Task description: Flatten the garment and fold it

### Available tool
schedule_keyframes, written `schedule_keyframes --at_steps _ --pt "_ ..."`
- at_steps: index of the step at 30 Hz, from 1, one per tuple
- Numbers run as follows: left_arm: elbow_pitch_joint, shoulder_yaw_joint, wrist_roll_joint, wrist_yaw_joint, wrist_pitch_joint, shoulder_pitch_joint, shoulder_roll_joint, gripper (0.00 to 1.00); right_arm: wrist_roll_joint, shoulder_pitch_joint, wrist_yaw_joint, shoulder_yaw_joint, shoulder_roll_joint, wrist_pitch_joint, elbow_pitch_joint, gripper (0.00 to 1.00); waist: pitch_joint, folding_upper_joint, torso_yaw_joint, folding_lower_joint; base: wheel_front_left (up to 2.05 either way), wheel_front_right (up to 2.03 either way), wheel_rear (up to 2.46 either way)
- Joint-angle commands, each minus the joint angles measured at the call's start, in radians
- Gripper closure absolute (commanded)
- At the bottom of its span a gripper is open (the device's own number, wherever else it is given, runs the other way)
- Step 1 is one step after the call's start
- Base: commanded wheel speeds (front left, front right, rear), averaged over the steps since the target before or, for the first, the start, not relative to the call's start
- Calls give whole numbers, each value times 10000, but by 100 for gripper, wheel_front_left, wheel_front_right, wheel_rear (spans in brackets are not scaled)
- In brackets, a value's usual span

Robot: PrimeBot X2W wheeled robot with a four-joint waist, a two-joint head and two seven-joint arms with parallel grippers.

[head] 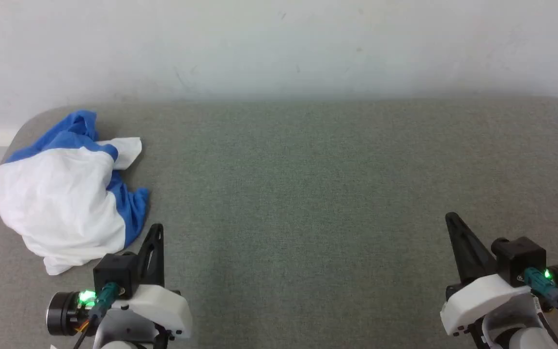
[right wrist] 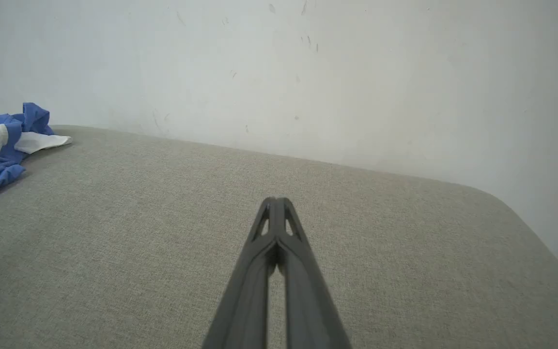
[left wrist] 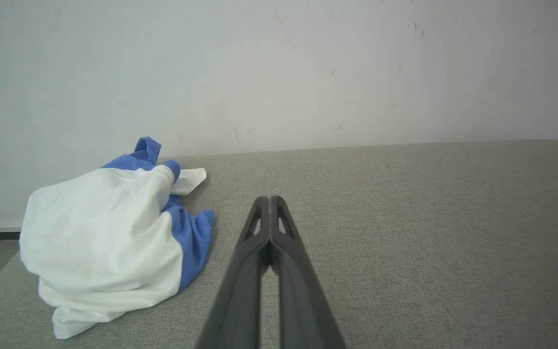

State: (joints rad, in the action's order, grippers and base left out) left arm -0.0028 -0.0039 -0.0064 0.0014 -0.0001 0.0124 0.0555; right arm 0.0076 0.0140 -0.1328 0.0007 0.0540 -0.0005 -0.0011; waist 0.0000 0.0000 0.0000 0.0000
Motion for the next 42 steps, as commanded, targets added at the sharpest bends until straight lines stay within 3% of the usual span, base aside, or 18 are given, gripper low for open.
schedule_keyframes --at_steps 1,16,17,42 --pt "28 39 64 -14 1 -124 -53 100 -76 -140 21 -7 -38 5 11 100 0 0 0 0 0 0 0" --pt "28 39 64 -14 1 -124 -53 100 -76 -140 21 -7 -38 5 11 100 0 0 0 0 0 0 0" --pt "0 0 0 0 0 0 0 0 0 0 0 0 0 0 0 0 0 0 0 0 0 0 0" --pt "-100 -6 -408 91 -420 173 -5 0 215 -16 3 -656 4 -421 163 0 81 0 124 0 0 0 0"
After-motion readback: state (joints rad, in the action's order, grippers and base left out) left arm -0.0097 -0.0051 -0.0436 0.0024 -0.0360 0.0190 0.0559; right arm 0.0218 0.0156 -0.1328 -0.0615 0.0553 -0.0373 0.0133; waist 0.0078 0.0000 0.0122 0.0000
